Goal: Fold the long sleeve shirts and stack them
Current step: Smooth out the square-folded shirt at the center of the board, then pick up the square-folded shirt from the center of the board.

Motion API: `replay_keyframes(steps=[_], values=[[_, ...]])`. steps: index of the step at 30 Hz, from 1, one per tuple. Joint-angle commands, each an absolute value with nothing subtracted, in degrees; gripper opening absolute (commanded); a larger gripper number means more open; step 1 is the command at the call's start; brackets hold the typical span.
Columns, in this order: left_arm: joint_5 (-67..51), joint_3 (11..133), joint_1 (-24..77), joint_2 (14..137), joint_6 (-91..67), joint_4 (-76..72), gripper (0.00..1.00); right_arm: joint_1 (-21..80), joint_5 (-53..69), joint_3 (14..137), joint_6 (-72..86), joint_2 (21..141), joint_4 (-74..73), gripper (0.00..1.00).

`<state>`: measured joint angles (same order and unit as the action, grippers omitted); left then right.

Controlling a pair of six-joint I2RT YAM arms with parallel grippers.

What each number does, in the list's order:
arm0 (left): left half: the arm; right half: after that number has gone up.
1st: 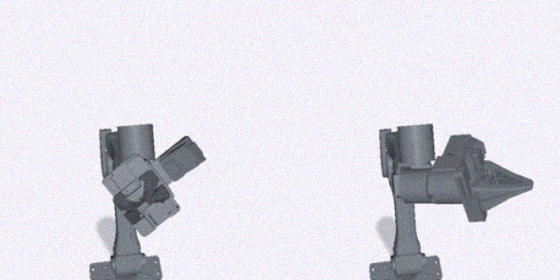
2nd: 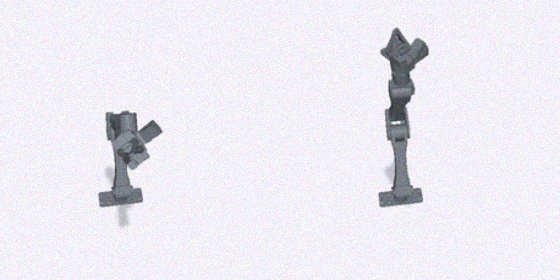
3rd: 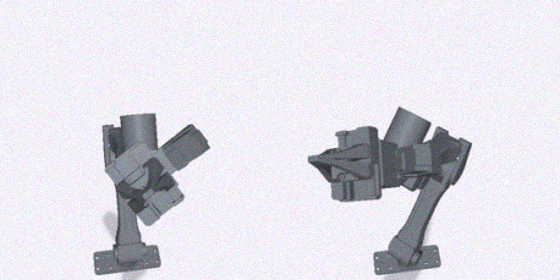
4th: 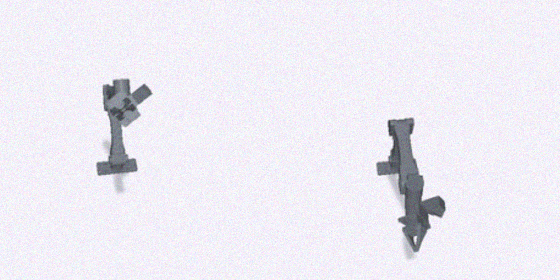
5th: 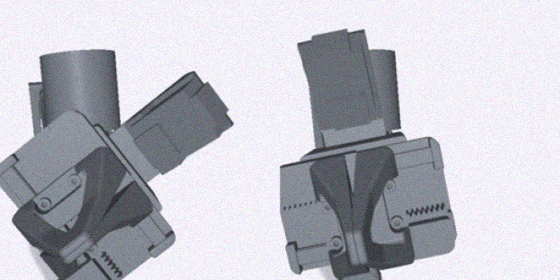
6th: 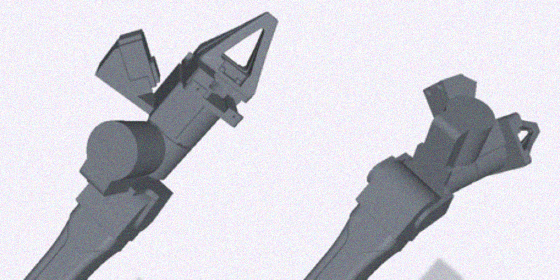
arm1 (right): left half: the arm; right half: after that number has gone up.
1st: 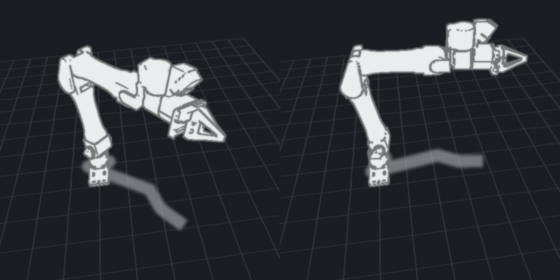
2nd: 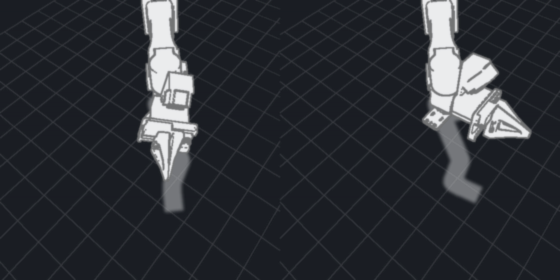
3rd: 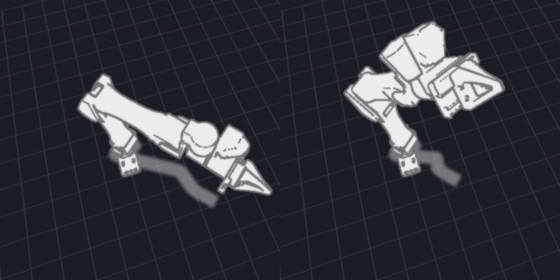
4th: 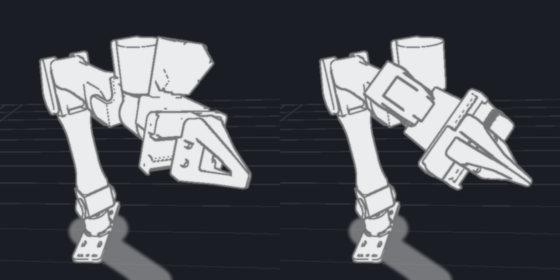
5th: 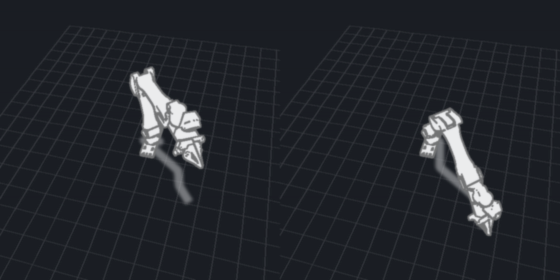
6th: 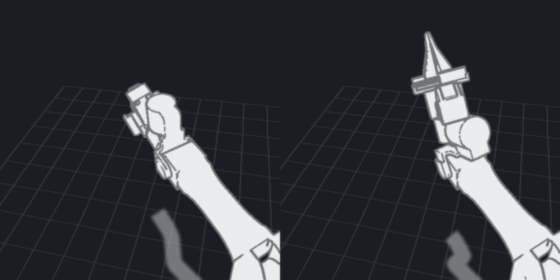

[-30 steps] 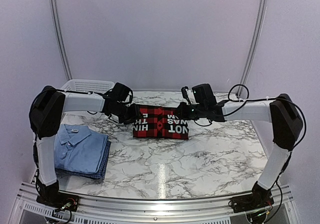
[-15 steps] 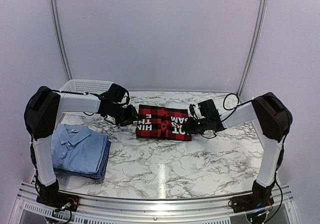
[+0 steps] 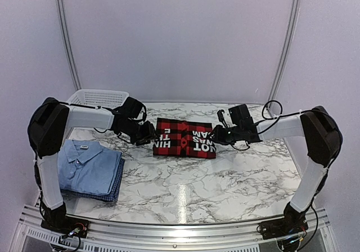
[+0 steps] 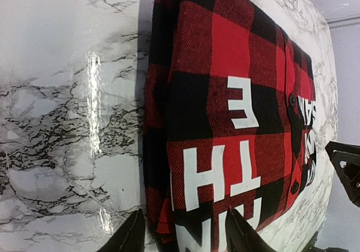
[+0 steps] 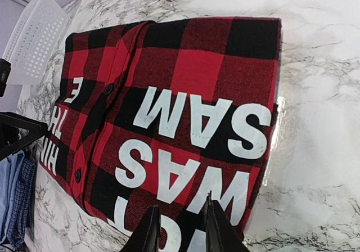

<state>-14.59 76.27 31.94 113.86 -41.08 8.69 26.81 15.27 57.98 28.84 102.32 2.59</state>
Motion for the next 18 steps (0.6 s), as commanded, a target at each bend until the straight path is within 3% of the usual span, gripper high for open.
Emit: replay_keyframes(steps=[1,8,18], values=[[-17.3,76.17,31.99,114.86,-41.45,8.17,0.54,26.54,13.52,59.66,26.56,101.99,-1.26,0.25],[-20.04,77.3,32.23,117.99,-41.63,8.25,0.58,26.42,11.18,60.25,25.42,103.65,-2.61,0.26],[-14.24,79.05,34.22,121.77,-41.95,12.83,0.57,26.43,9.83,58.43,24.32,105.75,-2.47,0.27]])
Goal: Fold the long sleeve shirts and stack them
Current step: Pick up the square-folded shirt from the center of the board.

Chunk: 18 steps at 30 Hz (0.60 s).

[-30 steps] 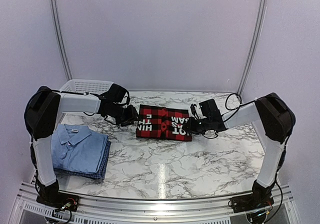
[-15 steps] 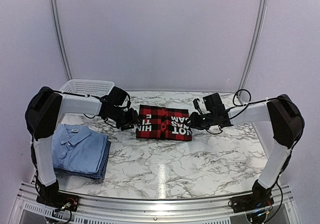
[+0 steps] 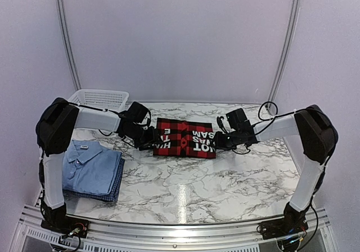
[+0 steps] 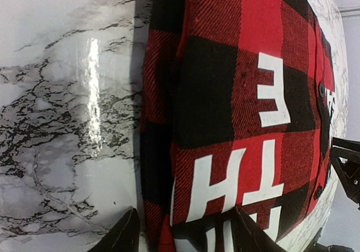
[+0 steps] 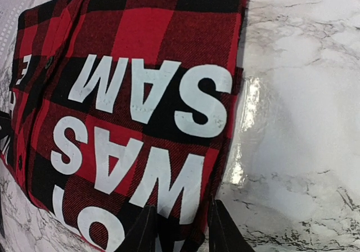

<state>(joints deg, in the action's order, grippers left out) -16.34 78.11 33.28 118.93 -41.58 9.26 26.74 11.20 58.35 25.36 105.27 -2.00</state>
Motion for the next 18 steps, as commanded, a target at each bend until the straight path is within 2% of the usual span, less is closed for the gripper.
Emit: replay_keyframes(steps=[1,8,16,18], values=[[-14.17,79.29,34.46,122.07,-42.25,12.9,0.57,26.45,9.66,58.1,24.22,105.74,-2.42,0.27],[-12.77,80.56,35.22,123.68,-45.46,12.89,0.45,26.45,8.7,55.55,23.81,106.06,-1.7,0.26],[-12.23,80.07,35.33,122.72,-49.36,9.18,0.21,26.67,8.86,55.09,23.58,107.34,-0.97,0.25],[-11.5,79.57,35.27,121.8,-48.52,8.81,0.19,26.72,8.79,55.11,23.47,107.65,-1.07,0.24]])
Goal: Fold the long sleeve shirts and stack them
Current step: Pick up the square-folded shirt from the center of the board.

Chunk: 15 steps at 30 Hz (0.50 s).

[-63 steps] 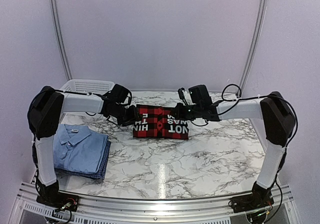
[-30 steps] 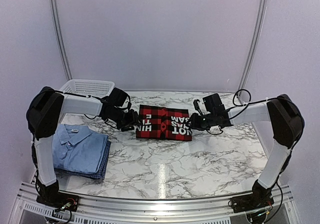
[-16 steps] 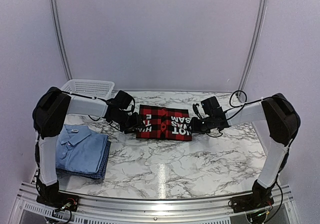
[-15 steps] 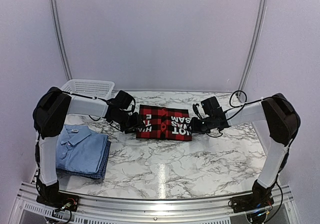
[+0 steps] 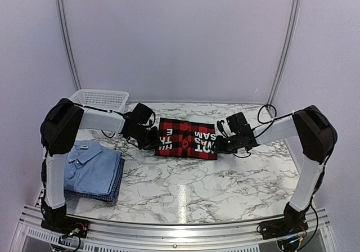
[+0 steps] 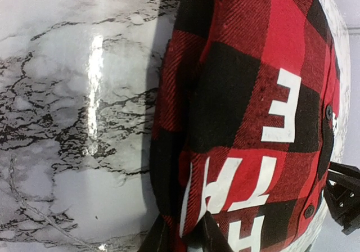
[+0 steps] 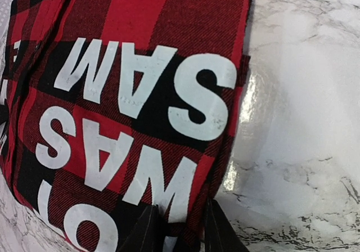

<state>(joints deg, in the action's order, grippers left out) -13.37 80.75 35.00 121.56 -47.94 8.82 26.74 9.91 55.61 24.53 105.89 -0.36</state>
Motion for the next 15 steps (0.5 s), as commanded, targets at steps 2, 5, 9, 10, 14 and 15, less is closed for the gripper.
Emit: replay_keyframes(steps=[2,5,9,10,14,15], values=[[-10.4,78.93,34.64,120.6,-47.01,8.87,0.23,26.72,8.7,55.07,23.33,107.62,-1.19,0.24],[-11.21,77.89,32.87,119.93,-45.41,8.96,0.31,26.63,8.1,55.65,22.82,107.16,-2.34,0.24],[-12.48,78.21,32.17,120.36,-43.78,9.52,0.41,26.17,6.09,57.06,21.45,104.75,-4.31,0.25],[-12.4,78.41,32.17,120.38,-43.31,9.72,0.47,26.07,6.07,57.82,21.24,104.59,-4.94,0.25],[-12.67,81.44,31.93,121.9,-41.01,11.45,0.63,26.03,6.54,59.49,20.74,104.59,-5.91,0.26],[-13.02,82.91,31.91,122.83,-40.29,12.2,0.66,26.04,6.66,59.63,20.81,104.69,-5.89,0.26]])
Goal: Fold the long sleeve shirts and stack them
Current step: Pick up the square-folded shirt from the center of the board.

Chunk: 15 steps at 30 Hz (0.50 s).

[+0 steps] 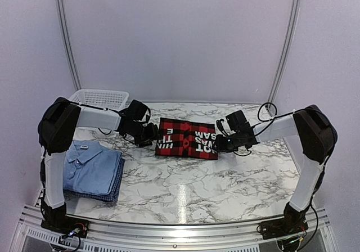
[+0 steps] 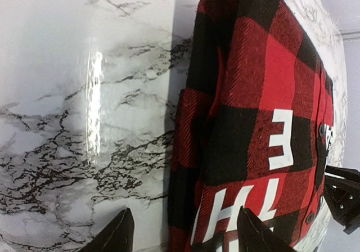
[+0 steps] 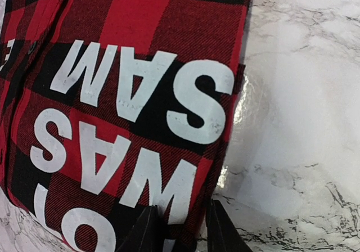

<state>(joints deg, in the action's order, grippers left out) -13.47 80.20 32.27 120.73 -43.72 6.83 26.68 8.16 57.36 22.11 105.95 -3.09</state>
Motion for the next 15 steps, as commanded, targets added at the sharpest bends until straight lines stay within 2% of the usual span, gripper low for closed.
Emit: replay_keyframes(steps=[1,7,15], values=[[-13.32,84.37,31.83,123.74,-39.73,12.96,0.67,26.04,6.8,59.67,20.86,104.9,-5.9,0.26],[-15.43,90.51,32.76,129.15,-39.58,16.27,0.63,26.02,7.2,59.44,21.01,104.91,-5.76,0.26],[-9.95,94.23,35.76,134.03,-42.25,22.0,0.45,26.02,7.44,58.65,20.46,105.0,-5.09,0.26]])
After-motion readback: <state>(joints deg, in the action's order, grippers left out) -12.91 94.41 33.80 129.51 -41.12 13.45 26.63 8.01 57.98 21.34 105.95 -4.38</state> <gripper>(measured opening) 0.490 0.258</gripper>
